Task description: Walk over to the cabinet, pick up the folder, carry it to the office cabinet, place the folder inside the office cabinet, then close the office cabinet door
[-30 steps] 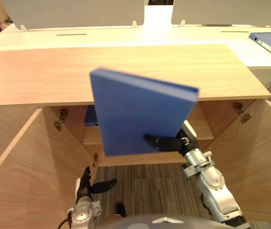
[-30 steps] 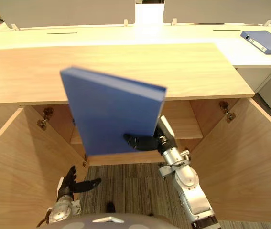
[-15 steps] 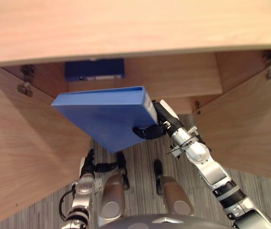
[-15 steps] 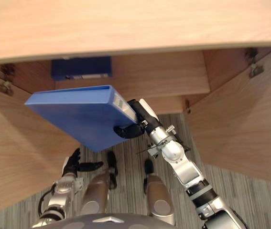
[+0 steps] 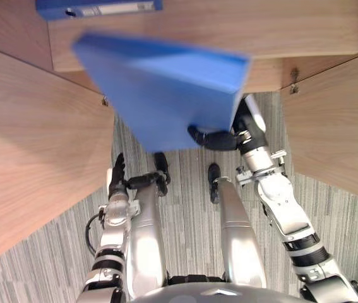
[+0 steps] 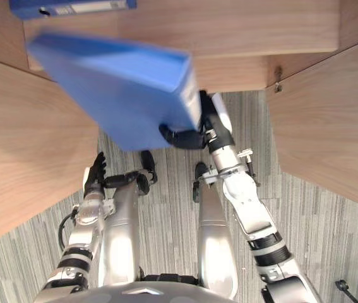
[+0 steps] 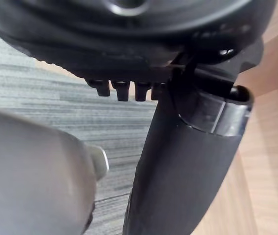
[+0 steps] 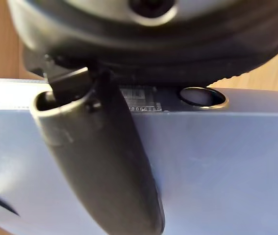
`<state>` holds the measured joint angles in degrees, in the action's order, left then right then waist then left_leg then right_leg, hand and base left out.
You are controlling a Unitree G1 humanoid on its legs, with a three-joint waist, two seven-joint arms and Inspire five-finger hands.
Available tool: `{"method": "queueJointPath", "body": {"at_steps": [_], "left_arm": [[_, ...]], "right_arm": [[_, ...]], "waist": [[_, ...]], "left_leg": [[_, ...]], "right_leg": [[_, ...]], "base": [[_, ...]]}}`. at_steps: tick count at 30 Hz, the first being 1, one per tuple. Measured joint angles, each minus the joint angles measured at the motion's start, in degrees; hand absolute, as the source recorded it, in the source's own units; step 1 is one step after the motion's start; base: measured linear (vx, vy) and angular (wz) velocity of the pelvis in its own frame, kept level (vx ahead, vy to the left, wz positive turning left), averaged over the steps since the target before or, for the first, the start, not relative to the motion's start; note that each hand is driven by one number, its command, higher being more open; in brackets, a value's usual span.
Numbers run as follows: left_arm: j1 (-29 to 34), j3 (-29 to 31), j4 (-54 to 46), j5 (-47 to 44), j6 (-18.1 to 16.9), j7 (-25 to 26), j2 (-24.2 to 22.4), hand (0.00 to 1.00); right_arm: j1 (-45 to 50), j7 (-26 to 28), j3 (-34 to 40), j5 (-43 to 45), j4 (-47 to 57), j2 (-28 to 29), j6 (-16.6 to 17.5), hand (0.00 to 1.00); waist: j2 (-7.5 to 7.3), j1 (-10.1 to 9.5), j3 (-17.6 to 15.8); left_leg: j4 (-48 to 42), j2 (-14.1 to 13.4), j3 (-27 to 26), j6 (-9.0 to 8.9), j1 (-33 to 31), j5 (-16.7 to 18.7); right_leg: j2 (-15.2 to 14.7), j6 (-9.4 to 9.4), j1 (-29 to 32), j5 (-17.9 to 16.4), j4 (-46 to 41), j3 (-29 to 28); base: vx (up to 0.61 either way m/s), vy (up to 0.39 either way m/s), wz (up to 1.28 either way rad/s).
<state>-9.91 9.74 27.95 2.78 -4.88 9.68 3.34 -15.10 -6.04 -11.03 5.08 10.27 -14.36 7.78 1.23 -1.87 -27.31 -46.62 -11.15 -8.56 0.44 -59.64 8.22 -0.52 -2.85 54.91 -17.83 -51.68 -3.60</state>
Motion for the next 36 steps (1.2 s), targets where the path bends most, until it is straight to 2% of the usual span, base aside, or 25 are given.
{"method": "queueJointPath", "body": {"at_steps": [7, 12, 17, 24, 30, 36], "left_arm": [[-2.67, 0.34, -4.21, -0.01, 0.46, 0.28, -0.68, 1.00], [-2.95, 0.32, -6.32, 0.00, 0.48, 0.43, -1.17, 1.00], [-2.91, 0.35, -7.73, -0.05, 0.55, 1.28, -1.64, 1.00], [-2.75, 0.69, -7.96, -0.20, 0.66, 1.64, -2.13, 1.00], [-2.73, 0.69, -8.09, -0.61, 0.67, 1.79, -2.66, 1.00], [-2.86, 0.69, -7.35, -1.35, 0.66, 2.50, -2.91, 1.00]], "right_arm": [[-3.79, -4.15, 7.86, 13.84, -2.97, 5.74, 1.10, 0.00], [-6.70, -5.23, 12.33, 26.98, -6.69, 6.94, 2.60, 0.00], [-12.95, -5.93, 16.92, 40.77, -8.82, 8.36, 6.60, 0.00], [-20.10, -5.87, 19.06, 51.96, -8.82, 8.27, 11.25, 0.00], [-24.57, -5.92, 19.62, 56.39, -10.15, 7.79, 12.51, 0.00], [-33.55, -7.37, 23.33, 63.20, -17.55, 7.08, 13.85, 0.00]], "waist": [[-0.33, -1.10, -1.35], [-0.33, -1.16, -1.39], [-0.33, -1.26, -1.39], [-0.33, -1.31, -1.39], [-0.31, -1.40, -1.37], [-0.30, -1.55, -1.34]], "left_leg": [[-5.85, -0.34, 1.12, -0.12, -7.11, 1.76], [-7.99, -0.65, 1.40, -0.17, -9.04, 2.49], [-8.80, -0.84, 1.75, -0.18, -10.02, 2.53], [-8.46, -0.77, 2.18, -0.25, -10.14, 2.44], [-6.90, -0.17, 2.92, -0.65, -10.11, 1.48], [-4.91, 0.46, 3.32, -1.13, -9.51, 0.44]], "right_leg": [[-0.02, -0.05, 6.53, -2.46, -6.12, 0.31], [0.08, -0.05, 8.36, -3.27, -8.26, 0.37], [0.27, -0.05, 9.24, -3.32, -9.08, 0.53], [0.26, -0.03, 9.13, -3.32, -8.70, 1.02], [-0.18, 0.04, 8.81, -3.27, -7.65, 1.95], [-0.59, 0.26, 8.25, -3.12, -6.53, 2.58]], "base": [[-0.04, 0.011, 0.04], [-0.04, 0.038, 0.00], [-0.06, 0.050, 0.00], [-0.04, 0.065, 0.02], [-0.03, 0.057, 0.08], [-0.02, 0.062, 0.08]]}}
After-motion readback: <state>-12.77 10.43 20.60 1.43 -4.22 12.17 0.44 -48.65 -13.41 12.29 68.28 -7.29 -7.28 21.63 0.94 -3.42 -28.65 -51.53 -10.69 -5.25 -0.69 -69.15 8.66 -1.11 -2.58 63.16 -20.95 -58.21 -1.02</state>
